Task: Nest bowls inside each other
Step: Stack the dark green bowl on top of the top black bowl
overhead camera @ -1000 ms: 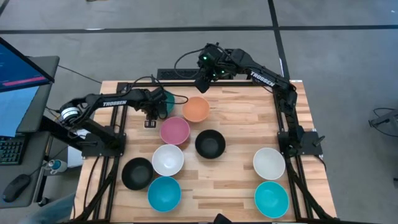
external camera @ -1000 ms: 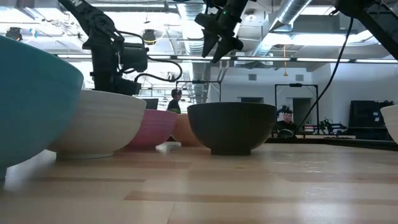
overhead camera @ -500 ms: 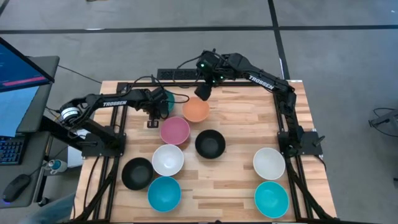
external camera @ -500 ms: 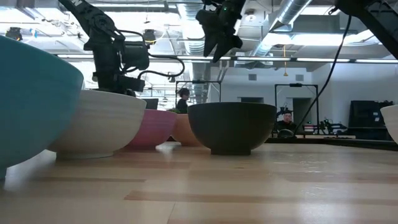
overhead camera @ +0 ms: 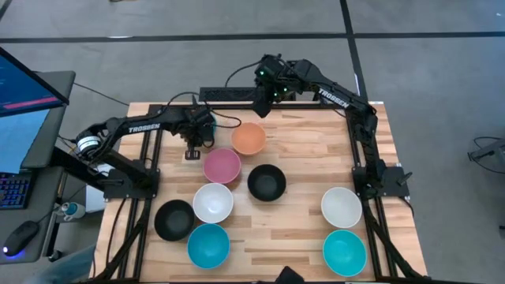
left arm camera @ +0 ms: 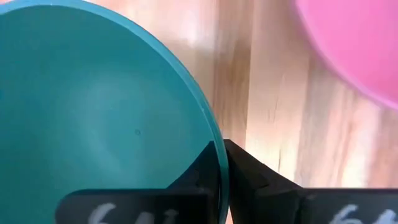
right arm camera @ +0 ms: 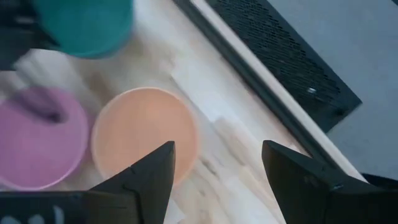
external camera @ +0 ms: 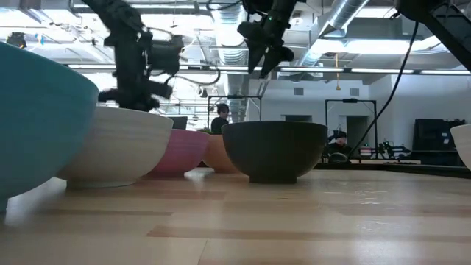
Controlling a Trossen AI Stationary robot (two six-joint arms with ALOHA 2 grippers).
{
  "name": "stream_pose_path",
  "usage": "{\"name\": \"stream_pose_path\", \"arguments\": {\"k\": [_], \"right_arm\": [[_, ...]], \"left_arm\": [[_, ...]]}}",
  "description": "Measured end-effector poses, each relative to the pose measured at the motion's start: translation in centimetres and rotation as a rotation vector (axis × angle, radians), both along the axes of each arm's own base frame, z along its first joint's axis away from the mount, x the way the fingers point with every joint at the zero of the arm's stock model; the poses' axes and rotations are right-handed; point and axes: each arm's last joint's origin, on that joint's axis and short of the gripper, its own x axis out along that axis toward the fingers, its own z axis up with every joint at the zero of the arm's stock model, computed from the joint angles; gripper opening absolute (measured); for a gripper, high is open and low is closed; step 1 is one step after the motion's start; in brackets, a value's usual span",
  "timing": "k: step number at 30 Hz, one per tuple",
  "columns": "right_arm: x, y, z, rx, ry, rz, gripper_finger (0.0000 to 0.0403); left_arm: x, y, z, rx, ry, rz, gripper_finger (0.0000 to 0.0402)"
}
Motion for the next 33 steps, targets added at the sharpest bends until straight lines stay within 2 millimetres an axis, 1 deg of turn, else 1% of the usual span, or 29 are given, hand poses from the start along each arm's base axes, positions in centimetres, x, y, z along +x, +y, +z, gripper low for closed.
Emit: {"name": "stream_pose_path", "arguments": {"k": [4, 7, 11, 14, 18, 20, 24, 26, 28, 30, 33], "right_arm": [[-0.8, -1.5, -0.6, 0.009, 0.025, -0.034, 0.0265], [-1.3, -2.4, -1.5, 0.026, 0.064, -0.052, 0.0265], [-2.0, -3.5, -2.1, 0.023, 0.102, -0.058, 0.0265], [-2.5, -4.4, -2.3, 0.018, 0.107, -0.083, 0.0265], [-3.4, -5.9, -2.3, 0.016, 0.095, -0.129, 0.0265], [-4.0, -6.6, -2.3, 0.017, 0.095, -0.152, 0.0265], [-5.2, -8.3, -2.2, 0.017, 0.083, -0.2, 0.0265], [-6.1, -9.1, -1.8, 0.009, 0.06, -0.223, 0.0265], [-7.0, -9.7, -1.1, 0.019, 0.015, -0.233, 0.0265], [-7.9, -9.8, -0.3, 0.038, -0.025, -0.23, 0.0265], [-8.8, -9.5, 1.0, 0.022, -0.054, -0.229, 0.0265]], "left_arm": [[1.1, -0.2, 3.8, 0.012, -0.026, 0.004, 0.0001], [2.2, -0.9, 6.5, 0.023, -0.081, -0.01, 0.0001], [3.9, -3.0, 9.8, -0.002, -0.195, -0.084, 0.0], [4.9, -4.9, 11.3, -0.017, -0.258, -0.163, 0.0], [5.5, -6.8, 11.5, -0.039, -0.265, -0.241, 0.0], [5.9, -8.1, 11.6, -0.053, -0.272, -0.31, 0.0], [7.0, -12.2, 11.9, -0.06, -0.337, -0.465, 0.0], [7.9, -14.3, 11.7, -0.028, -0.37, -0.531, 0.0], [9.2, -16.1, 10.9, -0.008, -0.381, -0.589, 0.0], [10.6, -17.6, 9.5, -0.045, -0.344, -0.64, 0.0], [12.7, -18.9, 6.9, -0.066, -0.185, -0.692, 0.0]]}}
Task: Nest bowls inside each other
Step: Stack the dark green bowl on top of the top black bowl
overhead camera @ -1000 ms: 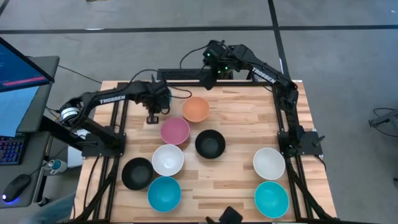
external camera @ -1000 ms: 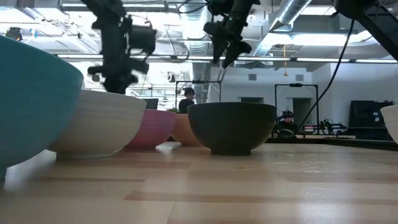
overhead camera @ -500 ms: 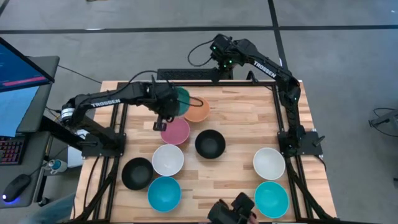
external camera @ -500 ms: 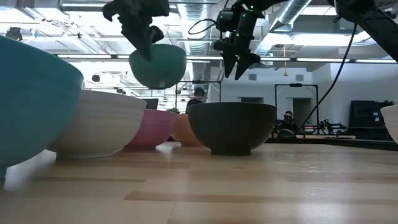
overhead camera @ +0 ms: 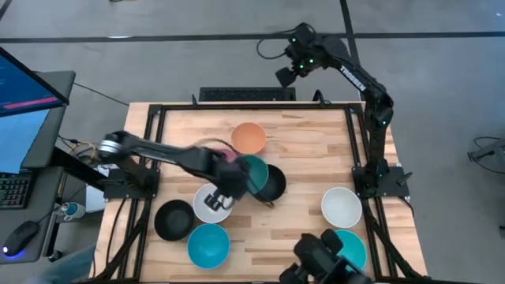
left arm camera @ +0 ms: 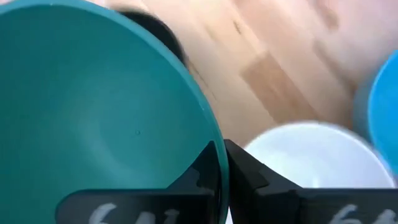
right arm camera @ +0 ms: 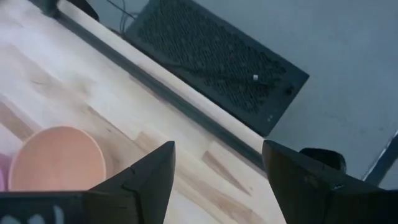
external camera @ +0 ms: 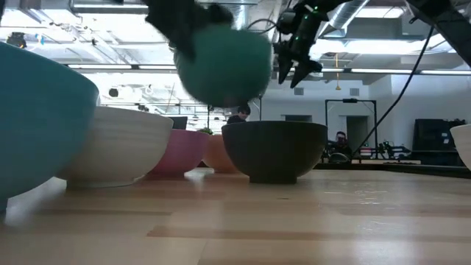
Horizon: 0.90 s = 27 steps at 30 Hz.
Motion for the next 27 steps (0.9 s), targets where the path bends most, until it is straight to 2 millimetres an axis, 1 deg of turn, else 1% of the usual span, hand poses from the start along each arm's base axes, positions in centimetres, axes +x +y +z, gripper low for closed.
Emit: {"name": "stream_pose_path", "arguments": {"k": [2, 4, 6, 9, 11, 13, 17, 20, 22, 27], "right_arm": [[-0.5, 0.4, 0.9, -0.017, -0.016, -0.001, 0.0265], [-1.1, 0.9, 1.8, -0.034, -0.034, -0.002, 0.0265], [-1.6, 1.5, 2.6, -0.044, -0.043, -0.001, 0.0265], [-1.9, 2.5, 3.5, -0.053, -0.051, 0.011, 0.0265], [-2.0, 3.0, 3.9, -0.059, -0.058, 0.021, 0.0265], [-2.0, 3.3, 4.1, -0.059, -0.059, 0.027, 0.0265], [-2.2, 3.3, 4.1, -0.055, -0.051, 0.021, 0.0265], [-2.4, 3.1, 4.1, -0.055, -0.05, 0.015, 0.0265], [-2.4, 3.1, 4.1, -0.057, -0.05, 0.016, 0.0265], [-2.4, 3.1, 4.1, -0.06, -0.049, 0.022, 0.0265]], "left_arm": [[1.3, -0.4, -1.2, 0.073, 0.101, -0.037, 0.0], [2.8, -0.5, -1.2, 0.109, 0.139, -0.06, 0.0], [4.0, -0.2, -0.5, 0.112, 0.132, -0.063, 0.0], [5.2, 0.3, 1.4, 0.102, 0.054, -0.068, 0.0], [5.5, 0.6, 2.3, 0.089, 0.004, -0.065, 0.0], [5.9, 1.0, 2.6, 0.064, -0.035, -0.053, 0.0], [5.9, 1.1, 1.7, 0.035, -0.011, -0.019, 0.0], [6.0, 0.4, 1.2, 0.03, -0.013, -0.031, 0.0], [6.3, 0.0, 1.1, 0.002, -0.055, -0.042, 0.0], [6.4, -0.1, 0.2, -0.028, -0.054, -0.03, 0.0]]}}
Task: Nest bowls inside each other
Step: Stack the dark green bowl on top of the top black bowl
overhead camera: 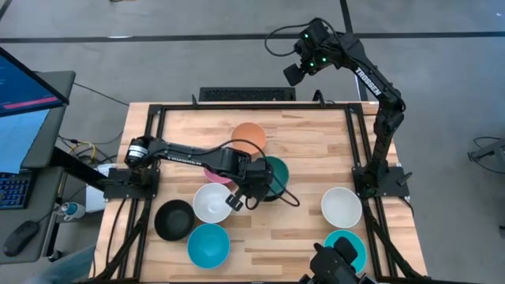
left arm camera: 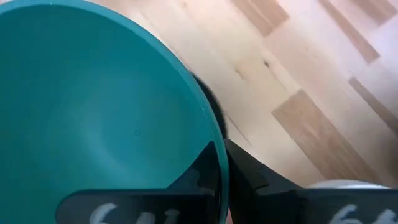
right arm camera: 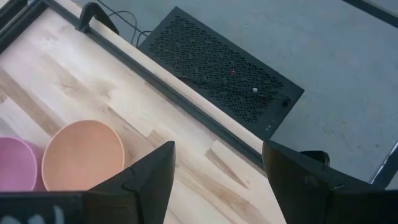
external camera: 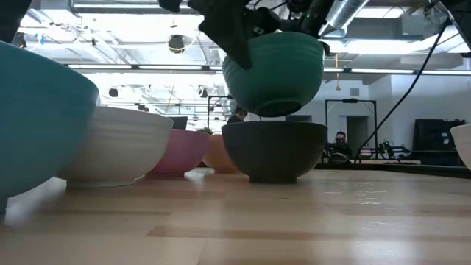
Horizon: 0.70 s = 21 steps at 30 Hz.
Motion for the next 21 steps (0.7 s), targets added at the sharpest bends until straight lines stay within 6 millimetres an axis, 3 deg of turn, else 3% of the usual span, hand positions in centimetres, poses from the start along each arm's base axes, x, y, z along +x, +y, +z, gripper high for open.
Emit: {"name": "stream_pose_path", "arguments": {"k": [12, 21], "right_arm": [[0.0, 0.2, -0.2, 0.013, 0.014, 0.004, 0.0265], [-0.1, 0.2, -0.2, 0.02, 0.021, 0.004, 0.0265]], "left_arm": [[0.8, -0.3, -1.8, 0.026, 0.04, 0.034, 0.0007], [1.2, 0.1, -2.5, -0.012, 0.059, 0.119, 0.0083]]}}
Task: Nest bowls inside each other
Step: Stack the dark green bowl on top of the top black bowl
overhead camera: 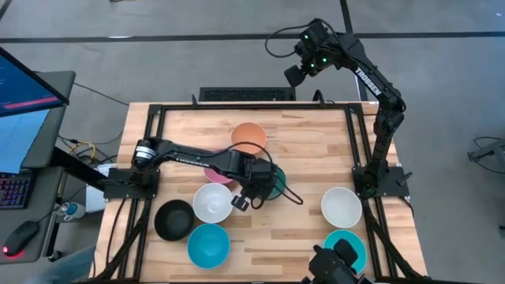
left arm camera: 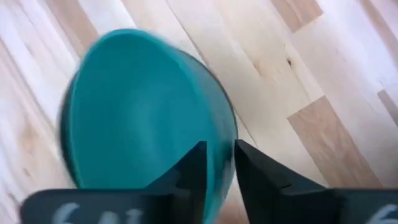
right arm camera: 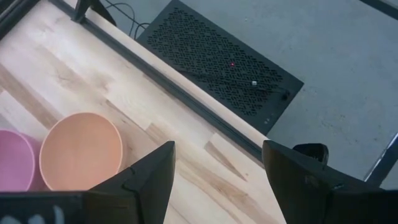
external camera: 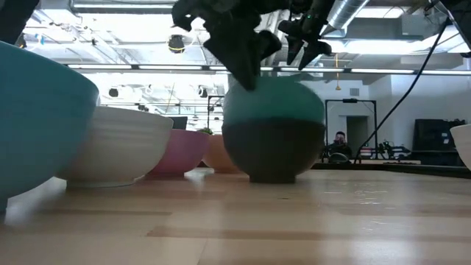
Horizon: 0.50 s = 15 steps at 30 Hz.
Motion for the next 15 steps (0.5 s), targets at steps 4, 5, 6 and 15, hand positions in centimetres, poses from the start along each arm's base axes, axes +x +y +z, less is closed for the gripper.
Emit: {"name": "stream_pose_path", "arguments": {"k": [4, 5, 6, 15], "right_arm": [[0.0, 0.0, -0.01, 0.001, 0.001, 0.0, 0.0265], [0.0, 0.0, -0.01, 0.001, 0.001, 0.001, 0.0265], [-0.04, -0.03, -0.01, 0.0, 0.002, 0.001, 0.0265], [-0.05, -0.05, -0.01, -0.002, 0.004, 0.005, 0.0265]], "left_arm": [[0.0, -0.34, 0.14, -0.003, -0.011, -0.003, 0.0114], [-0.03, -0.34, 0.13, -0.001, -0.007, 0.001, 0.0119], [-0.06, -0.29, 0.11, 0.008, -0.005, 0.008, 0.0123], [0.29, -0.05, 0.25, 0.089, -0.051, 0.003, 0.0052]]}}
